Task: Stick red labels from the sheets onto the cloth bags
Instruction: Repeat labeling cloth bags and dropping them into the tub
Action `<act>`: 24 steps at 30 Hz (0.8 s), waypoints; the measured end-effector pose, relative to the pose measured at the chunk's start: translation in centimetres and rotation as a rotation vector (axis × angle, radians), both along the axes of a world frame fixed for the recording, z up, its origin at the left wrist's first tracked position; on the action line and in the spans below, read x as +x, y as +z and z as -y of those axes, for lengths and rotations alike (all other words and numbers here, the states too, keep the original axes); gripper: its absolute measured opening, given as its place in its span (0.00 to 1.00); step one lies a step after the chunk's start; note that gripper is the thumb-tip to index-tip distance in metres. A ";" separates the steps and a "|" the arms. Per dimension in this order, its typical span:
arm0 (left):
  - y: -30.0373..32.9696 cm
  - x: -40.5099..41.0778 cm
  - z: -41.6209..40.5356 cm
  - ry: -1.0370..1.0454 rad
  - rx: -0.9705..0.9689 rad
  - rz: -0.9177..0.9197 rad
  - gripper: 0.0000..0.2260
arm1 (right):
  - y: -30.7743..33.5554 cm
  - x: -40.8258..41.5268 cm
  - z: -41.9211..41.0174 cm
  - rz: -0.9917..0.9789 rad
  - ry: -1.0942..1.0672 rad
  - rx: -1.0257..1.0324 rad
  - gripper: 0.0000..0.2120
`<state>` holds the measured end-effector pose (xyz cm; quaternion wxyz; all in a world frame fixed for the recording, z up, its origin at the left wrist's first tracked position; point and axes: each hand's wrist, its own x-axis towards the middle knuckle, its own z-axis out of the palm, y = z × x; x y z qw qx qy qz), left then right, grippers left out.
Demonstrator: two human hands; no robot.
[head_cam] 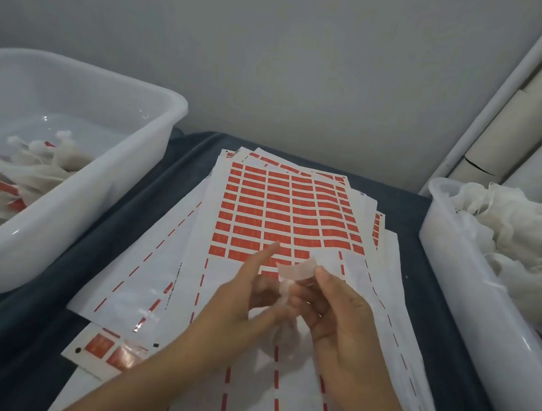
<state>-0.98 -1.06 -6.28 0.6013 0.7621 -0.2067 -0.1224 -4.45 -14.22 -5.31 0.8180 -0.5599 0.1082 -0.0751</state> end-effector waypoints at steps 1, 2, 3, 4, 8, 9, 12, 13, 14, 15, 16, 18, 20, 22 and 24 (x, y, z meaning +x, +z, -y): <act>-0.2 0.2 -0.2 0.019 -0.005 -0.006 0.22 | 0.1 0.0 0.0 -0.004 -0.004 0.027 0.09; -0.2 0.3 -0.3 0.027 0.005 -0.010 0.19 | 0.1 0.0 0.1 -0.009 -0.017 0.055 0.09; -0.2 0.3 -0.3 0.034 0.013 -0.015 0.15 | 0.1 0.0 0.1 -0.014 -0.032 0.079 0.08; -0.1 0.3 -0.4 0.045 0.013 -0.029 0.11 | 0.2 0.0 0.2 -0.015 -0.046 0.091 0.08; -0.1 0.4 -0.5 0.092 -0.020 -0.105 0.14 | 0.3 0.1 0.3 -0.003 -0.064 0.080 0.09; -0.1 0.4 -0.6 0.102 -0.033 -0.134 0.14 | 0.3 0.1 0.2 0.000 -0.063 0.078 0.09; 0.0 0.7 -0.9 0.122 -0.084 -0.219 0.10 | 0.3 0.2 0.2 0.003 -0.048 0.064 0.09; 0.0 0.8 -0.9 0.126 -0.100 -0.242 0.09 | 0.2 0.1 0.2 0.001 -0.047 0.058 0.09; 0.1 0.9 -1.0 0.136 -0.118 -0.264 0.09 | 0.1 0.1 0.1 -0.001 -0.058 0.055 0.09; 0.2 1.0 -1.1 0.151 -0.133 -0.284 0.10 | 0.0 0.1 0.2 -0.001 -0.081 0.051 0.08; 0.3 1.1 -1.1 0.169 -0.146 -0.301 0.11 | 0.0 0.1 0.5 -0.004 -0.115 0.041 0.07; 0.4 1.4 -1.3 0.211 -0.158 -0.320 0.12 | 0.0 0.1 1.1 -0.010 -0.194 0.022 0.06; 0.5 1.6 -1.3 0.245 -0.160 -0.314 0.11 | 0.0 0.1 1.6 0.022 -0.264 -0.015 0.07; 0.6 1.6 -1.3 0.274 -0.176 -0.299 0.10 | 0.0 0.0 1.9 0.078 -0.300 -0.129 0.08; 0.5 1.6 -1.3 0.297 -0.186 -0.286 0.07 | 0.0 0.0 1.6 0.119 -0.284 -0.228 0.10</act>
